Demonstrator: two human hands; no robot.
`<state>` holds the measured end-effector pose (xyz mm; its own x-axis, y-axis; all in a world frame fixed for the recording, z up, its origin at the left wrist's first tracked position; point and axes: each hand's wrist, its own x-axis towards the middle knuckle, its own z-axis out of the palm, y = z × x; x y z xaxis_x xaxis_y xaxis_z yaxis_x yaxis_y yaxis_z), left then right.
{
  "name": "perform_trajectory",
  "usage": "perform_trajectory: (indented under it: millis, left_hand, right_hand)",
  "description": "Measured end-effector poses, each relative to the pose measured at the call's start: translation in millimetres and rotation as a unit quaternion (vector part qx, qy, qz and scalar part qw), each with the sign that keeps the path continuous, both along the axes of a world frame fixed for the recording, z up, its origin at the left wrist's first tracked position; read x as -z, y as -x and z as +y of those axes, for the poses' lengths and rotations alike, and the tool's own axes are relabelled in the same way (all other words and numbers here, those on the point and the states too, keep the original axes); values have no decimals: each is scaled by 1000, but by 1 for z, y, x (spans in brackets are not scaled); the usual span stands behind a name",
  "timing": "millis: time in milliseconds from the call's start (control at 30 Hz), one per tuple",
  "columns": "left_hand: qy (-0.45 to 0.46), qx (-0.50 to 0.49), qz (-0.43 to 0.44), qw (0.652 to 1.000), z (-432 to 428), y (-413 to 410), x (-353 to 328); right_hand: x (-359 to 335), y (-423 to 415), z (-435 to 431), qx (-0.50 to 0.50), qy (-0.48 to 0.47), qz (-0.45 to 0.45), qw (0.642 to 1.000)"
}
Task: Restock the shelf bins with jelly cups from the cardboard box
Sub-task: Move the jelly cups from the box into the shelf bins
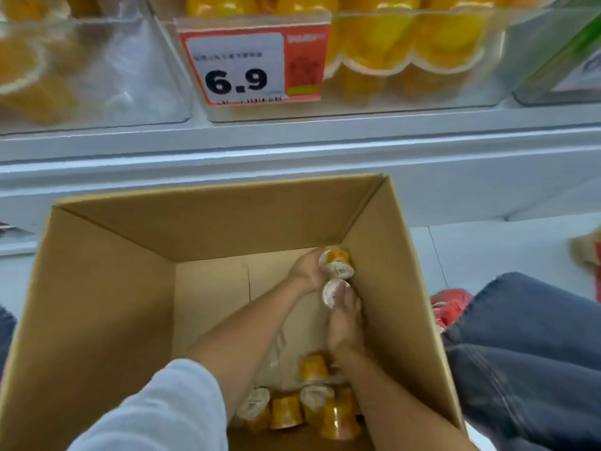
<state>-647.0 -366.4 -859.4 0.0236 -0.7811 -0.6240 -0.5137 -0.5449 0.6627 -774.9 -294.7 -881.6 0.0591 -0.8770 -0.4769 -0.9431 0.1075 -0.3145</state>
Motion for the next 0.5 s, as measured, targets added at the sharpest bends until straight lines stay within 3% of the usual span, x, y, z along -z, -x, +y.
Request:
perform_trajectory:
  millis: [67,267,400,500]
  left_hand:
    - [-10,14,-15,1000,-9,9,14]
    - [24,36,-123,991,-14,6,22]
    - [-20,-128,-42,991,-3,-17,15]
    - [-29,-183,-20,983,18,-45,-1]
  right_hand:
    - [3,-5,-1,32,8,-29,999]
    - [13,-13,-5,46,54,15,997]
    - [13,-16,-15,45,35,26,998]
    - [1,-15,-13,12,56,23,998]
